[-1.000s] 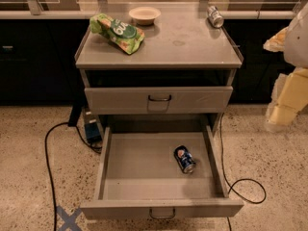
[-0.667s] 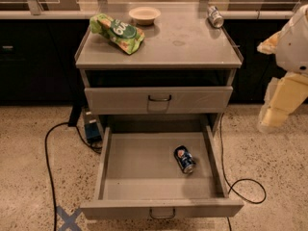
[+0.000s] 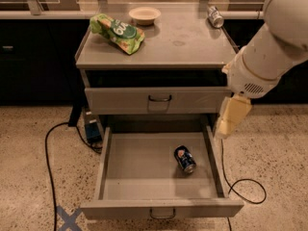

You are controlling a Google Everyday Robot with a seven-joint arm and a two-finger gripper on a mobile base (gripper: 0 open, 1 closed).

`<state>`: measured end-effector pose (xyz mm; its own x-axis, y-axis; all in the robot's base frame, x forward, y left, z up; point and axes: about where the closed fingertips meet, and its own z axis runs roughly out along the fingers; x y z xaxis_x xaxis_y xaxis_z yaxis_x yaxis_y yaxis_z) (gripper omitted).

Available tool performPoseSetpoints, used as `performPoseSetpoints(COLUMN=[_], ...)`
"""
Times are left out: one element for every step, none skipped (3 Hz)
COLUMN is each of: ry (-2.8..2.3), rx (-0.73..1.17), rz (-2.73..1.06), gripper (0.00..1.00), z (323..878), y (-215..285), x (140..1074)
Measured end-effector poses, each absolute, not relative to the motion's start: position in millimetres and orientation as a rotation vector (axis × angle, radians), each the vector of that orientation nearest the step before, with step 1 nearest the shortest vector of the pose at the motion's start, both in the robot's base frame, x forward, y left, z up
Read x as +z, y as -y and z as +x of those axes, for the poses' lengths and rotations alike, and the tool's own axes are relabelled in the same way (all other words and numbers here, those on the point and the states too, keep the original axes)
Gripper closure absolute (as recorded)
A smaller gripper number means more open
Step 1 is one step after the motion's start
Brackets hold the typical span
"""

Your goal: Pick pepsi can from middle drawer and place on counter

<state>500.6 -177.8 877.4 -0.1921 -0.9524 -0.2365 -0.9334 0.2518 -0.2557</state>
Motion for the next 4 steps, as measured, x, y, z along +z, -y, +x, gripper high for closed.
performPoseSetpoints(ry=[-2.249,-2.314,-2.314,-2.349], rx=[-0.05,0.041,0.042,0.052], rz=[-1.685,-1.624,-1.624,-1.606], gripper=[0.0,0.0,0.0,0.0], z=[524.2,546.2,546.2,549.3], y=[168.2,169.0,169.0,168.4], x=[818.2,757.6,757.5,729.7])
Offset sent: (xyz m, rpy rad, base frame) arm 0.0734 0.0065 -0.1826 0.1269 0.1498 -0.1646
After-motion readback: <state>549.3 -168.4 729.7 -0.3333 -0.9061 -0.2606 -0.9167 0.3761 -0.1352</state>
